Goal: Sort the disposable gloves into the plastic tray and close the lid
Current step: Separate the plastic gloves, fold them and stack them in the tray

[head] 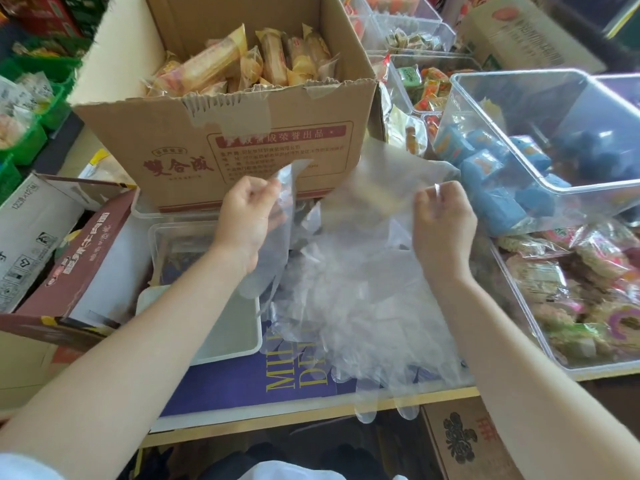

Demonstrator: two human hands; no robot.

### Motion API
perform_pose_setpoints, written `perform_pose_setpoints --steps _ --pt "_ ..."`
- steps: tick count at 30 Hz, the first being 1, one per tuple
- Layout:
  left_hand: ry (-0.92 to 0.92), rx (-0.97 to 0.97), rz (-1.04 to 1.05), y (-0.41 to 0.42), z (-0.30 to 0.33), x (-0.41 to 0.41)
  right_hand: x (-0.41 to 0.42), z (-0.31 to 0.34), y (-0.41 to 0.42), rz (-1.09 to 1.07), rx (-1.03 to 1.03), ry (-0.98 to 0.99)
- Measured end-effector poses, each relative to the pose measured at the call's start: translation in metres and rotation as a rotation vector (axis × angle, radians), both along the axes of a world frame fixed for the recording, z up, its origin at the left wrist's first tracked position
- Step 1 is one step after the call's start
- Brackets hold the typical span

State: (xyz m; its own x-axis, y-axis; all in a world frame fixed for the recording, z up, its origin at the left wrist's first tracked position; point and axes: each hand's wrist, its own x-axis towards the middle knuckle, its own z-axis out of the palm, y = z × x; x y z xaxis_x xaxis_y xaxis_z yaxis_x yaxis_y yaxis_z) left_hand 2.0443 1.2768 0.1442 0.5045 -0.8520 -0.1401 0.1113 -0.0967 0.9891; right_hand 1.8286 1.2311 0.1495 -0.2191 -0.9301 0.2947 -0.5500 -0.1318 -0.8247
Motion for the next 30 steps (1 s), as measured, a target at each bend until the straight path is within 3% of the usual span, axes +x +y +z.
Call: perform_pose_setpoints --steps 3,7,14,17,22,24,27,30 --pt "-0.113 -0.041 -0.013 0.004 -0.008 -0.021 0.025 -0.009 0.024 0.100 -0.081 0.016" --pt "-0.190 -0.058 -0.161 0.009 -0.021 -0.045 0.055 -0.036 0.044 0.273 0.055 -0.054" --pt "0.045 -0.029 -0.237 0.018 -0.035 -0.044 0.061 -0.061 0.055 0.527 0.195 -0.071" --pt "-0.023 -0.052 -0.341 0.025 -0.035 -0.038 0.058 -0.062 0.055 0.595 0.174 -0.086" --pt "-0.041 -0.024 -0.178 0.016 -0.033 -0.028 0.050 -0.049 0.054 0.770 0.298 -0.002" --pt "-0.002 0.000 -0.136 0.009 -0.033 -0.019 0.040 -0.040 0.052 0.751 0.354 -0.069" --pt "-0.105 0.033 -0.177 0.001 -0.030 -0.003 0.017 -0.014 0.038 0.700 0.365 -0.261" --pt "-0.096 0.041 -0.242 -0.004 -0.023 0.009 0.000 0.012 0.023 0.910 0.491 -0.553"
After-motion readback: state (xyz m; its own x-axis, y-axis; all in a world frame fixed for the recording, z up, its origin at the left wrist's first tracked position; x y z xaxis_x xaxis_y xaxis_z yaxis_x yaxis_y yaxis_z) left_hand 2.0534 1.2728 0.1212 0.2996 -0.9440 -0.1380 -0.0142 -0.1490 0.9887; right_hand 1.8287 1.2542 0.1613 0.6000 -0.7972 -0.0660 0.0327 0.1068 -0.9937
